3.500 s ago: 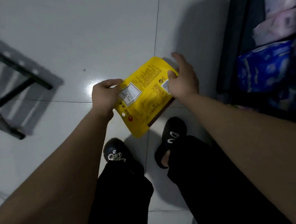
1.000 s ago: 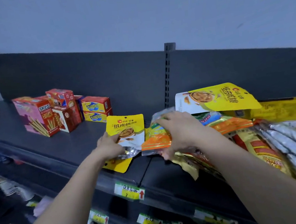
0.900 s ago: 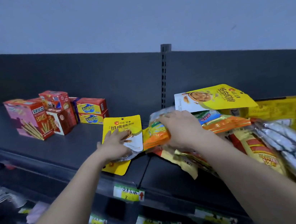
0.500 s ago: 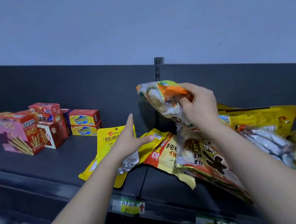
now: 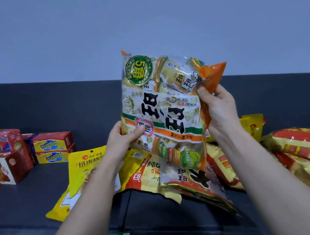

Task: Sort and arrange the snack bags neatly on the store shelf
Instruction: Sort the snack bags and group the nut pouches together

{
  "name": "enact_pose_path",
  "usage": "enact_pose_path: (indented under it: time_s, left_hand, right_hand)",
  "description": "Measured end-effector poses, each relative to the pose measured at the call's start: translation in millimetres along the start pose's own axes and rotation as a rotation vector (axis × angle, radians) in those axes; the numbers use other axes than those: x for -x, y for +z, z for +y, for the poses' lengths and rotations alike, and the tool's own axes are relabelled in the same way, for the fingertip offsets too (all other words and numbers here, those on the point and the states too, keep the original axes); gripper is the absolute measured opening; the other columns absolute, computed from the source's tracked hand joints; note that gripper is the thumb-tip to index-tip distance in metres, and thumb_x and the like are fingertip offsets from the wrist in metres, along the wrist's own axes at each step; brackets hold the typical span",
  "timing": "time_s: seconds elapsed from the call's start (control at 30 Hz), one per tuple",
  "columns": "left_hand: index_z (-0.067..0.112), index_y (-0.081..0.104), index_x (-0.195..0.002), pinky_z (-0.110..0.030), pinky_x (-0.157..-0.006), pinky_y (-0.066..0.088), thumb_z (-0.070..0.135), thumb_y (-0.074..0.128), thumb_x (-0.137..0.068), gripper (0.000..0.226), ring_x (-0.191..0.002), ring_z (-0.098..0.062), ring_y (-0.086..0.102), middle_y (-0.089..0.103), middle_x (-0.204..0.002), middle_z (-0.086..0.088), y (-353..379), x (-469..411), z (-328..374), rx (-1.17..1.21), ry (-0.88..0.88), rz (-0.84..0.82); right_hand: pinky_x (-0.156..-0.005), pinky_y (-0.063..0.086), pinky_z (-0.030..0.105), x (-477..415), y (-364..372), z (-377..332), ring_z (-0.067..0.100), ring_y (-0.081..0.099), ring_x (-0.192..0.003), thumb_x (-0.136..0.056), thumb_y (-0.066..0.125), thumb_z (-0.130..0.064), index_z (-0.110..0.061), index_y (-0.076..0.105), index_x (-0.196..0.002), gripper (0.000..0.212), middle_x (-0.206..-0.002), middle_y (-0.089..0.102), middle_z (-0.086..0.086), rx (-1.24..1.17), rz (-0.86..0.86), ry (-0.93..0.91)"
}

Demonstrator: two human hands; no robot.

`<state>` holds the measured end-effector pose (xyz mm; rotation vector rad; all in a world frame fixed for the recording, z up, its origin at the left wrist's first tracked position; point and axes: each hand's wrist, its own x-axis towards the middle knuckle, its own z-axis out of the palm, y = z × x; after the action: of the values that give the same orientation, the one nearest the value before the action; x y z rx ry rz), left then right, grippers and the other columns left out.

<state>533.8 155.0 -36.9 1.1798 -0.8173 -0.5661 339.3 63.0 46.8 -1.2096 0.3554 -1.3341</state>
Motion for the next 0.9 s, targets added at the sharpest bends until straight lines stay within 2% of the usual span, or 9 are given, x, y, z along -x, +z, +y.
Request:
enact_pose_path:
  time_s: [0.13,0.23,0.33,0.43,0.57,0.63,0.7,0.8,0.9]
  left_hand:
    - [0.015,0.062,-0.104,-0.033,-0.069,0.056,0.036,0.078,-0.067,0.046,-0.082,-0.019,0.072,0.074,-0.095,-0.004,28.4,3.3,-3.4,-0.003,0.000,-0.017]
    - [0.019,0.061,-0.102,-0.042,-0.080,0.057,0.032,0.077,-0.078,0.032,-0.086,-0.023,0.072,0.074,-0.096,-0.003,56.3,5.4,-4.2,-0.021,-0.008,-0.040]
    - [0.018,0.057,-0.100,-0.049,-0.082,0.057,0.030,0.078,-0.078,0.032,-0.087,-0.027,0.072,0.073,-0.099,-0.006,90.5,11.1,-0.6,-0.001,0.021,-0.018]
    - [0.017,0.056,-0.099,-0.051,-0.082,0.057,0.030,0.079,-0.077,0.034,-0.089,-0.028,0.071,0.071,-0.101,-0.008,134.3,18.9,4.0,0.073,0.036,0.036]
    - [0.018,0.053,-0.093,-0.039,-0.072,0.059,0.029,0.079,-0.078,0.032,-0.083,-0.019,0.071,0.071,-0.099,-0.006,201.9,31.2,7.3,0.152,0.016,0.083]
    - [0.017,0.053,-0.094,-0.034,-0.064,0.059,0.026,0.079,-0.078,0.033,-0.079,-0.017,0.072,0.071,-0.098,-0.006,238.3,41.4,6.2,0.200,-0.006,0.081]
    - [0.015,0.054,-0.095,-0.038,-0.069,0.060,0.026,0.081,-0.076,0.035,-0.083,-0.021,0.072,0.071,-0.100,-0.008,276.3,53.5,2.5,0.232,-0.033,0.081]
    - [0.015,0.055,-0.098,-0.040,-0.075,0.059,0.028,0.083,-0.073,0.040,-0.086,-0.022,0.071,0.072,-0.101,-0.007,334.2,74.4,-4.9,0.244,-0.051,0.072]
    - [0.017,0.055,-0.094,-0.044,-0.082,0.058,0.030,0.083,-0.073,0.038,-0.090,-0.023,0.071,0.072,-0.103,-0.008,390.8,97.0,-12.2,0.250,-0.055,0.040]
  right_hand:
    - [-0.075,0.060,0.039,1.1,-27.8,-5.5,0.019,0.071,-0.076,-0.092,0.062,-0.007,-0.010,0.066,-0.098,0.008,-0.084,0.075,0.004,0.000,0.075,-0.001]
    - [-0.073,0.059,0.037,2.1,-51.9,-12.9,0.018,0.072,-0.076,-0.096,0.059,-0.019,-0.011,0.064,-0.102,0.012,-0.087,0.074,0.004,0.085,0.138,0.003]
    - [-0.087,0.056,0.046,4.5,-80.8,-20.8,0.025,0.070,-0.099,-0.093,0.058,-0.044,-0.011,0.052,-0.127,0.047,-0.116,0.069,0.009,0.155,0.205,0.050]
    - [-0.103,0.045,0.052,15.0,-116.3,-32.6,0.022,0.056,-0.123,-0.064,0.062,-0.082,-0.023,0.036,-0.143,0.102,-0.138,0.054,-0.001,0.378,0.170,0.082]
    - [-0.090,0.042,0.019,38.1,-172.6,-57.8,-0.005,0.052,-0.109,-0.084,0.070,-0.043,-0.033,0.031,-0.139,0.068,-0.116,0.050,-0.028,0.665,0.046,-0.019]
    - [-0.086,0.037,0.018,47.1,-205.2,-74.7,-0.004,0.049,-0.110,-0.085,0.071,-0.031,-0.034,0.024,-0.145,0.076,-0.116,0.047,-0.030,0.810,0.018,-0.074]
    - [-0.083,0.037,0.017,52.9,-239.6,-93.5,-0.004,0.049,-0.107,-0.086,0.069,-0.026,-0.039,0.021,-0.144,0.076,-0.116,0.047,-0.028,0.907,0.018,-0.086]
    - [-0.069,0.037,0.000,62.8,-295.7,-123.1,-0.024,0.051,-0.089,-0.086,0.068,-0.019,-0.050,0.019,-0.127,0.071,-0.106,0.045,-0.038,0.950,0.014,-0.084]
    - [-0.080,0.039,0.005,73.5,-349.5,-147.1,-0.022,0.049,-0.102,-0.089,0.067,-0.022,-0.040,0.021,-0.142,0.072,-0.119,0.047,-0.035,1.059,0.054,-0.102]
